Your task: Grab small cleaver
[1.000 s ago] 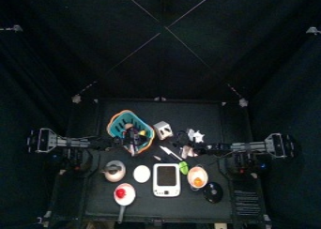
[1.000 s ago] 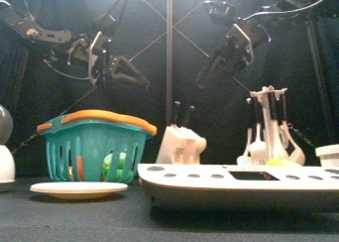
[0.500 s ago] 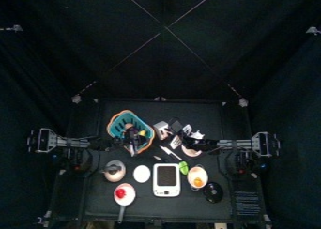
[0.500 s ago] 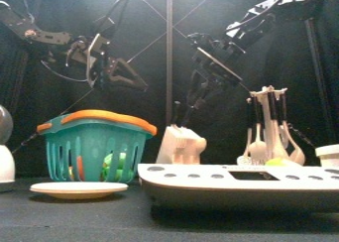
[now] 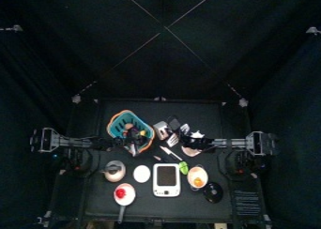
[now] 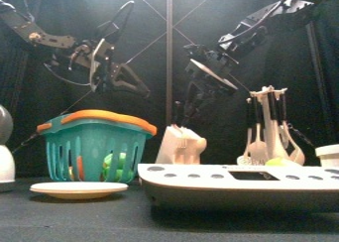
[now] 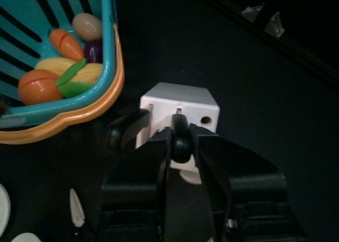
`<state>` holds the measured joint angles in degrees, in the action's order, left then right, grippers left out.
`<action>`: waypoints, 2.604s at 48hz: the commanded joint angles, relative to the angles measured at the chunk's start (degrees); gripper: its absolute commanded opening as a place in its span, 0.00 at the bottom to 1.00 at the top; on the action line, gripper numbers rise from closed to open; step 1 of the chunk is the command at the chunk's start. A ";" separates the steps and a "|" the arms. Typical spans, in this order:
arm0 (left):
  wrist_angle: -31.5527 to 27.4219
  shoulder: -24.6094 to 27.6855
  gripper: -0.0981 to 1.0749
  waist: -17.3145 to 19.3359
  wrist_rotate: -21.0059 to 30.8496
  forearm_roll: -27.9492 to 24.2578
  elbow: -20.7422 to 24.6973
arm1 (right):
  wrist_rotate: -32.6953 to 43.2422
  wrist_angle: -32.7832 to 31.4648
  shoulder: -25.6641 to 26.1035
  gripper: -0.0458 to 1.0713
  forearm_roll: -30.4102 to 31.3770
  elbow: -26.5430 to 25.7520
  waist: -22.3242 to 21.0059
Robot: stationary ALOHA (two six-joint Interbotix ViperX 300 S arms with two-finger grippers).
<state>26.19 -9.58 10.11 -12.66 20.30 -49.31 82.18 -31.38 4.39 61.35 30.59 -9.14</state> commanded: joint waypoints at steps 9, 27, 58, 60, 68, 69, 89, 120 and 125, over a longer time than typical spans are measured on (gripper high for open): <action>-0.62 4.31 0.40 4.66 -0.18 6.50 8.44 | 0.00 0.26 0.70 0.48 0.09 -1.14 -1.05; -12.04 10.90 0.39 6.24 0.09 14.59 16.26 | 0.00 0.26 0.79 0.48 0.09 -0.62 -1.49; -20.13 13.62 0.39 8.61 0.09 18.02 18.63 | -0.09 0.09 1.32 0.47 0.00 -0.53 -1.41; -20.13 13.62 0.39 8.70 0.09 18.02 18.46 | -0.09 0.09 1.41 0.47 0.00 -0.44 -1.41; -20.30 13.62 0.39 8.61 0.09 18.02 18.19 | 0.00 0.09 1.76 0.46 0.26 -0.88 -1.49; -20.39 13.62 0.39 8.70 0.09 18.02 18.19 | 0.00 0.09 1.76 0.45 0.26 -0.97 -1.49; -21.45 13.62 0.39 8.61 0.09 17.93 18.19 | -0.09 0.09 3.69 0.38 0.44 -1.41 -1.58; -21.80 13.62 0.39 8.70 0.09 17.84 18.19 | -0.09 0.26 13.27 0.38 0.44 4.04 -1.41; -21.80 13.62 0.39 8.70 0.09 17.93 18.11 | -0.09 0.26 15.47 0.38 0.44 4.92 -1.23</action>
<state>4.83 4.13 18.54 -12.39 38.32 -31.11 82.18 -30.94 16.70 61.44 36.04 -10.11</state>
